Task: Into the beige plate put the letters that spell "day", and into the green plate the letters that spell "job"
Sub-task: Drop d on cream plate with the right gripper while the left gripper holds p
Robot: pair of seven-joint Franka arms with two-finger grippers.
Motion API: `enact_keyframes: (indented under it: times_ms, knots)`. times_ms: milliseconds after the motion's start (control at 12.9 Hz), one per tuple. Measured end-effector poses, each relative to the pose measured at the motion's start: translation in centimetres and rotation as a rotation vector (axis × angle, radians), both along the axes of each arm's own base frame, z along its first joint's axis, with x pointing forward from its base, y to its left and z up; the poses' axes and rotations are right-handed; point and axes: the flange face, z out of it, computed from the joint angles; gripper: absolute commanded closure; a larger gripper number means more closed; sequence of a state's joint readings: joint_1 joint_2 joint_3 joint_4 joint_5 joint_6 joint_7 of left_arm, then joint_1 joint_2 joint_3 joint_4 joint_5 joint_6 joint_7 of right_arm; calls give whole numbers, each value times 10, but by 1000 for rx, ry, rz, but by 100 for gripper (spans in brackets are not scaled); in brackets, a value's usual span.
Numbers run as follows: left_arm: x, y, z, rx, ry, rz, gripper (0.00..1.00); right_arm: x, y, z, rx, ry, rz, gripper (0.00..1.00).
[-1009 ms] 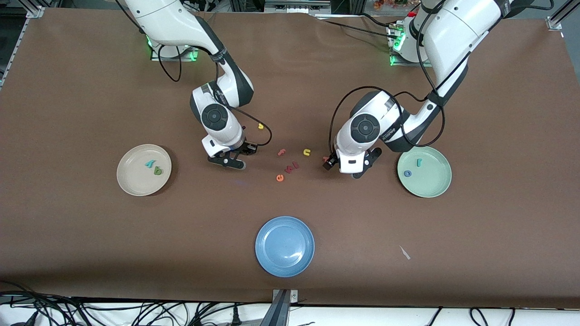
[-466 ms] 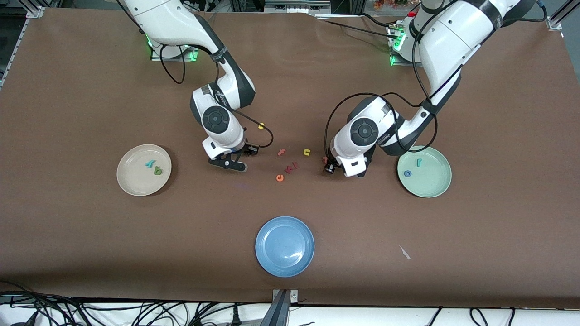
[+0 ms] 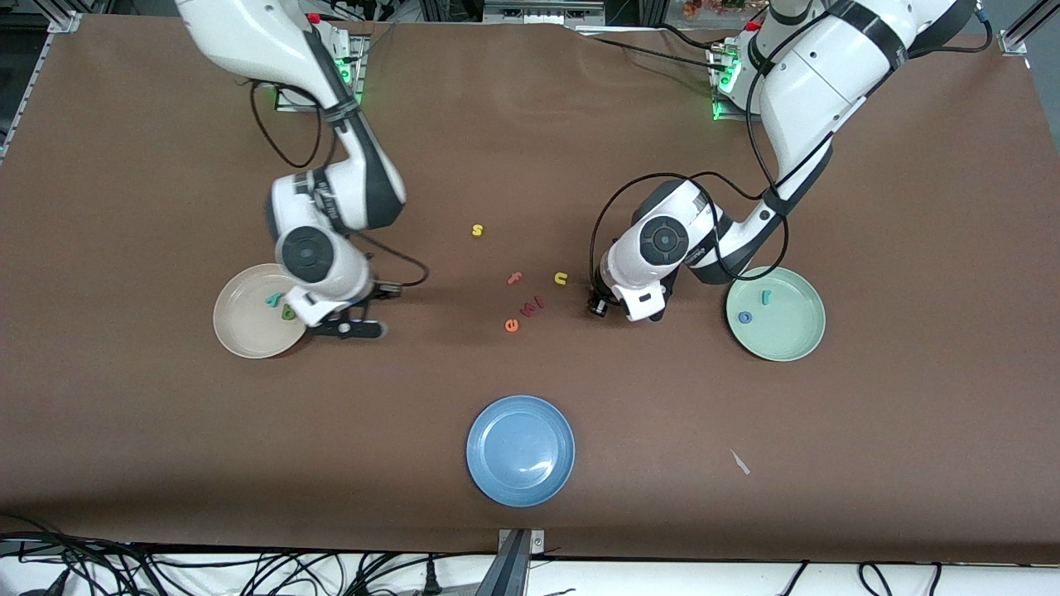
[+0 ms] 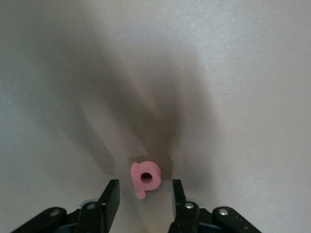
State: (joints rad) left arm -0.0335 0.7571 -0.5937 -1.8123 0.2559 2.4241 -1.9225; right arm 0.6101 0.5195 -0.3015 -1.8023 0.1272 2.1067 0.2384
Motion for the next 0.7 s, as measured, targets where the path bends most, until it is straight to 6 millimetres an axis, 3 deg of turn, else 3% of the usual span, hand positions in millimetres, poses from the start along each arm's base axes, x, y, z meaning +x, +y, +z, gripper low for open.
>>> enact_keyframes:
  times_ms: [388,466,621,699]
  knots:
    - [-4,0,-4,-4,-1,2,58,16,-101,11,-19,62,154,88]
    - [-5,1,-6,-6,-4,5,58,14,-115,7,-24,76,156,81]
    - [-2,6,-9,-3,-10,13,70,8,-139,-6,-30,105,132,0]
    - [-2,6,-9,-6,-14,15,78,8,-149,-13,-34,113,116,0]
